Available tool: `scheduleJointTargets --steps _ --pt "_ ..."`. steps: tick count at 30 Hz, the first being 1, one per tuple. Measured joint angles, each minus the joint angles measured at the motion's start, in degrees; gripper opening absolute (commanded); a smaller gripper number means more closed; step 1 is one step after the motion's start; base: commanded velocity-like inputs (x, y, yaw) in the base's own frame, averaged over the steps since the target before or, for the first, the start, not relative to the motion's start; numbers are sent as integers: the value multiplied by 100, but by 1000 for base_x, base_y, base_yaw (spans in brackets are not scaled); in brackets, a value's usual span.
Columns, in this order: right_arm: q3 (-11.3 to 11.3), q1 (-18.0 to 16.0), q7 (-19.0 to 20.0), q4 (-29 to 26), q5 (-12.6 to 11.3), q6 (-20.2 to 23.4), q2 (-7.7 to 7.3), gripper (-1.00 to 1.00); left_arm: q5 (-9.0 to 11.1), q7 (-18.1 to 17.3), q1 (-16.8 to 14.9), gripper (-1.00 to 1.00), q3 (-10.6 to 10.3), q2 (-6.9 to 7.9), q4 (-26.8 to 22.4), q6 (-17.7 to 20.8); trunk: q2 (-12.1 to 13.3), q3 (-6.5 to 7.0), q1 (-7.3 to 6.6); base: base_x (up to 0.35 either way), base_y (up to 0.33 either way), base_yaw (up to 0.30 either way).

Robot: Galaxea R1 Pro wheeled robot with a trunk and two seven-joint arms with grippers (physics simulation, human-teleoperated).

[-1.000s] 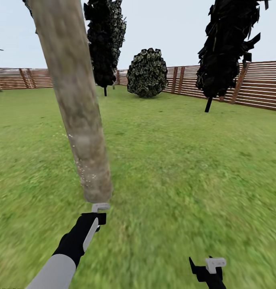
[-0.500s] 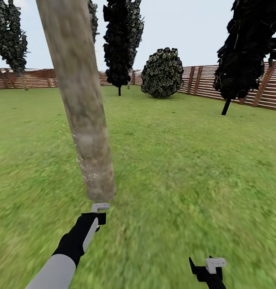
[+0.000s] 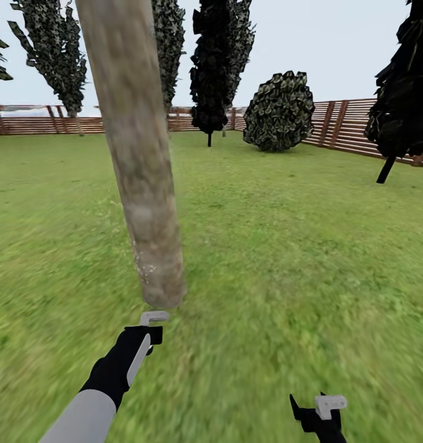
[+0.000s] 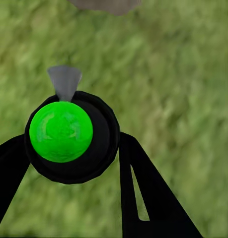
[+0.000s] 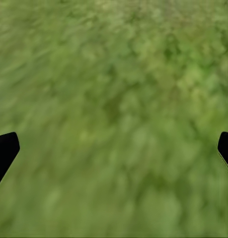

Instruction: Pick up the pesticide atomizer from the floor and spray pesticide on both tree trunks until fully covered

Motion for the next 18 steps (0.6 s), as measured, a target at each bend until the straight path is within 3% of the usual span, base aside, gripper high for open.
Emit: scheduleJointTargets --steps 18 --pt "0 0 2 0 0 0 0 100 9 0 0 -100 -17 -8 2 -9 0 0 0 111 -275 278"
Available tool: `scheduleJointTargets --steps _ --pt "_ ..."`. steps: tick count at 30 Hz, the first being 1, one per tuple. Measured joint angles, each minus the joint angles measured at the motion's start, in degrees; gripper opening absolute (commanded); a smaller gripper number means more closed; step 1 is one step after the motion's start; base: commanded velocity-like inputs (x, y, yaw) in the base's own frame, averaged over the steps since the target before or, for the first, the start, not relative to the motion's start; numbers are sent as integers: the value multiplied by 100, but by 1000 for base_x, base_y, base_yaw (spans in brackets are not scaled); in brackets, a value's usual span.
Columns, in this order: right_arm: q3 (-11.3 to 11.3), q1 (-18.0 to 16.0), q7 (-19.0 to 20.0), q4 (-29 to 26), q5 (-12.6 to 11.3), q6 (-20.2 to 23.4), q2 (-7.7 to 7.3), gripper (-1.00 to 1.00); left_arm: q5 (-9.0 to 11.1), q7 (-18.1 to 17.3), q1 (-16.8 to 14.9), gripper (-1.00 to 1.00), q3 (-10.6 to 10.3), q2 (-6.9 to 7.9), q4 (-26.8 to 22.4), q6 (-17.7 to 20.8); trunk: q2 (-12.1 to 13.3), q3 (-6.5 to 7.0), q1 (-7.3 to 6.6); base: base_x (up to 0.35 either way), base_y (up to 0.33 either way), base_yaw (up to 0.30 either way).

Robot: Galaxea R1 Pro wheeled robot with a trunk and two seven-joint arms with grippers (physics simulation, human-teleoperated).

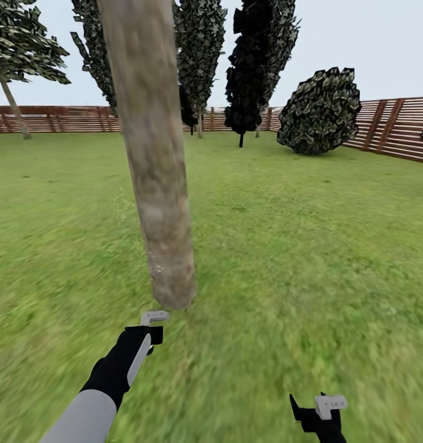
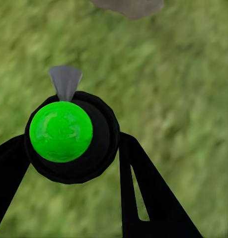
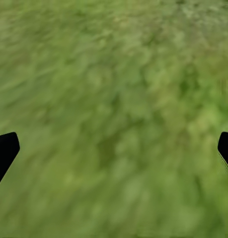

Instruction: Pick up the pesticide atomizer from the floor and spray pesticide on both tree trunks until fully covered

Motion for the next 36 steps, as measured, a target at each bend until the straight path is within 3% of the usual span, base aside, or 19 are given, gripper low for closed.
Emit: scheduleJointTargets --steps 18,36 --pt "0 0 0 0 0 0 0 100 -2 0 0 -100 0 -1 0 0 0 0 0 86 -275 263" --pt "0 0 -8 -10 0 0 -18 100 -67 -1 -123 -100 -43 -10 11 82 0 0 0 0 -30 2"
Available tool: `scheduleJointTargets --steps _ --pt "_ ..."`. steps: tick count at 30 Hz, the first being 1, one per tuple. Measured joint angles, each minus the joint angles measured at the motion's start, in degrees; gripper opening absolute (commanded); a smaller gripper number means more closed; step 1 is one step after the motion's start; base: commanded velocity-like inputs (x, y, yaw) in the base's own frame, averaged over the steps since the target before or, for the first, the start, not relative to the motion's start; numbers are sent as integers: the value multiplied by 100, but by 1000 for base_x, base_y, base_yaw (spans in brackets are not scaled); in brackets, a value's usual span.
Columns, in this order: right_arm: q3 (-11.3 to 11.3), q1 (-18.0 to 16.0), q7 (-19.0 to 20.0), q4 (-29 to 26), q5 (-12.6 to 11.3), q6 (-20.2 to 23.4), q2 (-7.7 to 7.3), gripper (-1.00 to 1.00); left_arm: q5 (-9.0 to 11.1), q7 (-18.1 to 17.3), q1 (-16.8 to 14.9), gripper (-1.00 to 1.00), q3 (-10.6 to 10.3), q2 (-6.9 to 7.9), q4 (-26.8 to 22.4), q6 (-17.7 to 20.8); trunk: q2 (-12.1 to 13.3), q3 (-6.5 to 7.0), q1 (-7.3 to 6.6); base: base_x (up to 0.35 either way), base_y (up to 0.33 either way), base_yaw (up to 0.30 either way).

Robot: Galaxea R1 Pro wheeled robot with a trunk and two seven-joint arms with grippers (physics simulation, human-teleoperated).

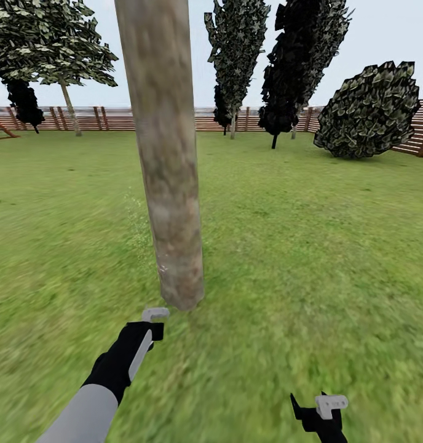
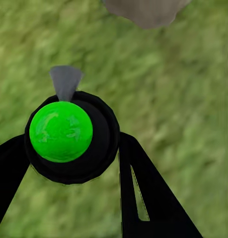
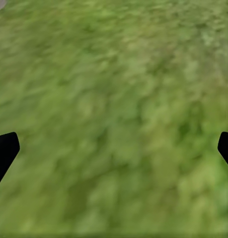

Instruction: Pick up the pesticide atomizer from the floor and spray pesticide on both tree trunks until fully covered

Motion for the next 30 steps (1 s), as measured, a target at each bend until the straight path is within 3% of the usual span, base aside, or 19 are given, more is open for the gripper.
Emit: scheduleJointTargets --steps 5,19,26,30 --pt "-2 0 -1 0 -7 0 1 100 12 4 -365 -100 9 -165 110 165 0 0 0 0 0 0" --pt "0 0 -3 2 -9 0 1 100 -19 -8 -325 -100 -1 -152 130 182 0 0 0 115 -151 0" --pt "0 0 -1 2 -8 0 1 100 4 -1 -329 -100 -451 -192 84 185 0 0 0 5 -25 0" --pt "0 0 -1 3 -9 0 1 100 -40 -6 -360 -100 -525 -148 61 193 0 0 0 0 0 0"
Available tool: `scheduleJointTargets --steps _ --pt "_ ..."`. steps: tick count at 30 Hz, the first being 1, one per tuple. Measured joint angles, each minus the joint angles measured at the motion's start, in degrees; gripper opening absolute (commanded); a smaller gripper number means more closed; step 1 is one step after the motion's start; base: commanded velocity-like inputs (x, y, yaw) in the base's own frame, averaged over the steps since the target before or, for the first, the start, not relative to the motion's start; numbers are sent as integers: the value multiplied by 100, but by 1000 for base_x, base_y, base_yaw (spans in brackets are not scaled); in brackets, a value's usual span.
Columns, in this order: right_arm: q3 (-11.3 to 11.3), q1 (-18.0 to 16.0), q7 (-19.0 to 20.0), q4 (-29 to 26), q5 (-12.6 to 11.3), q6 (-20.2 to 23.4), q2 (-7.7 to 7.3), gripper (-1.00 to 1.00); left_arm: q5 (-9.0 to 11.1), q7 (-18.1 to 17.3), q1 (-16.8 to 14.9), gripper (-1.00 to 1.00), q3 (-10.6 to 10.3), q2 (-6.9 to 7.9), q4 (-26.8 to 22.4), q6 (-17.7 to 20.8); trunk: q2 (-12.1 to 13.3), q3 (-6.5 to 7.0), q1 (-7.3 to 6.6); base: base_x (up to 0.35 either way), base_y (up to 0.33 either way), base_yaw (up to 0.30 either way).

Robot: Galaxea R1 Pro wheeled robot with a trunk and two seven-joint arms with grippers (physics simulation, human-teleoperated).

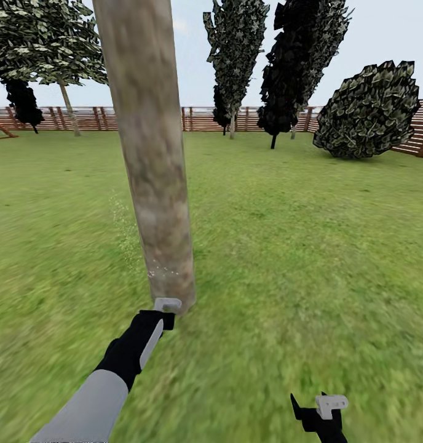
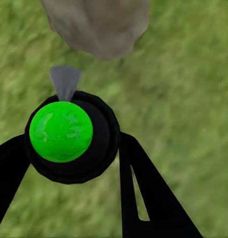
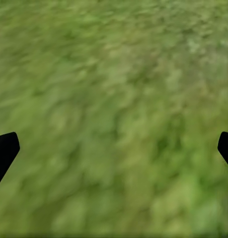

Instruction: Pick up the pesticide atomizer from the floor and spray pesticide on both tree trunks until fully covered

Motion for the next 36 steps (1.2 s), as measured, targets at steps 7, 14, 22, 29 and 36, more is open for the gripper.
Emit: scheduleJointTargets --steps 7,14,22,29,36 --pt "0 0 0 1 4 -2 0 100 -5 -7 19 -100 31 359 58 5 0 0 0 0 0 0" --pt "0 0 0 6 7 0 0 100 93 -10 35 -100 -10 311 77 -8 0 0 0 0 0 0" --pt "0 0 0 7 6 -1 0 100 45 -23 35 -100 24 205 74 21 0 0 0 0 0 0" --pt "0 0 0 7 9 0 0 100 53 -21 56 -100 13 587 77 4 0 0 0 29 0 0" --pt "0 0 0 7 9 0 0 100 53 -11 46 -100 -26 276 -34 0 0 0 0 177 0 0"
